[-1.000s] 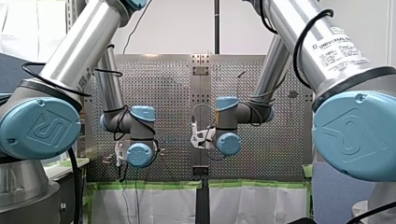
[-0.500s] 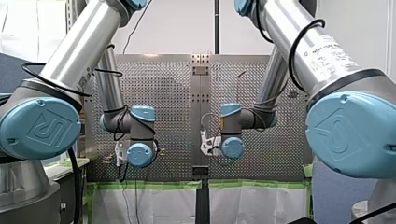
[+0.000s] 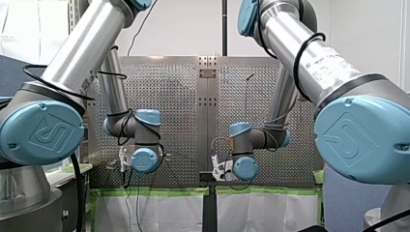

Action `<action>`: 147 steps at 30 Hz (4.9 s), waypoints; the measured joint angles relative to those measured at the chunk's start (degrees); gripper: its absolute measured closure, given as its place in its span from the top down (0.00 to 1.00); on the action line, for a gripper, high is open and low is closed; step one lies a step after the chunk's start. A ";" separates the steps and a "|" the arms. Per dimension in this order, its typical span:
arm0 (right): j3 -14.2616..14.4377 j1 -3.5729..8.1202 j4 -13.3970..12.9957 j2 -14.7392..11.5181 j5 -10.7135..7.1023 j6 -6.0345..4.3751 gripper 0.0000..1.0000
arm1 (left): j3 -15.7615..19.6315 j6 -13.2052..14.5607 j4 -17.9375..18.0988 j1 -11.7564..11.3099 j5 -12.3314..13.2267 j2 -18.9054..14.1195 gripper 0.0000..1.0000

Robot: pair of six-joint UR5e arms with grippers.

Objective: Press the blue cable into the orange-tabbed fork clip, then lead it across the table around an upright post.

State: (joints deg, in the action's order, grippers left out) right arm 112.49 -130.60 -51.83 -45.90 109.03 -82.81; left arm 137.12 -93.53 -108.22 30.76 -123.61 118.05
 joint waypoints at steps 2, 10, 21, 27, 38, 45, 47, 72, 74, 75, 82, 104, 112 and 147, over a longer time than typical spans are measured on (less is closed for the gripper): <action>-0.43 -0.09 -0.13 -0.11 -0.32 -0.14 0.00 | -0.03 -0.62 -0.51 -0.62 0.64 -0.62 0.02; -3.40 -0.78 1.38 -3.06 -2.47 -2.96 0.00 | -0.09 -4.27 -3.76 -3.72 3.72 -4.27 0.02; -6.00 -0.35 -1.20 -4.62 -7.93 -7.52 0.00 | -0.09 -7.09 -2.84 -9.02 9.01 -3.62 0.02; -8.67 -0.39 -1.34 -1.74 -10.34 -7.88 0.00 | -0.09 -7.17 -0.88 -11.98 11.98 -0.72 0.02; -12.40 0.14 -0.82 1.06 -10.90 -8.09 0.00 | -0.11 -8.34 -2.47 -17.97 17.95 1.04 0.02; -14.29 0.62 -0.02 1.54 -11.86 -8.45 0.00 | -0.23 -10.47 -2.55 -21.41 21.40 1.06 0.02; -14.82 0.57 0.11 2.11 -12.36 -8.64 0.00 | -0.64 -10.82 -2.74 -22.23 22.49 1.09 0.02; -20.96 0.65 1.90 11.34 -12.86 -8.63 0.00 | -11.61 -13.04 -6.62 -23.39 32.22 11.13 0.02; -21.60 0.66 2.45 12.04 -12.87 -8.57 0.00 | -11.93 -13.08 -6.75 -23.85 31.64 12.22 0.02; -21.81 0.66 2.67 12.26 -12.87 -8.56 0.00 | -12.01 -13.07 -6.78 -24.12 31.35 12.67 0.02; -22.71 0.63 3.80 12.79 -12.87 -8.39 0.00 | -12.14 -12.85 -5.93 -27.13 31.34 14.14 0.02; -25.76 1.02 6.43 12.88 -12.88 -7.67 0.00 | -14.64 -13.87 -6.01 -28.38 35.13 14.20 0.02; -26.62 1.40 7.02 12.88 -12.94 -7.29 0.00 | -16.28 -15.56 -6.52 -28.61 35.15 14.21 0.02; -28.59 5.25 9.50 12.92 -12.96 -5.46 0.00 | -22.36 -19.21 -14.41 -31.43 38.95 16.07 0.02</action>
State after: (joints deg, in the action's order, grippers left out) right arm 83.90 -125.36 -42.33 -32.98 96.07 -88.27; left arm 114.76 -112.74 -122.63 -0.67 -84.66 134.12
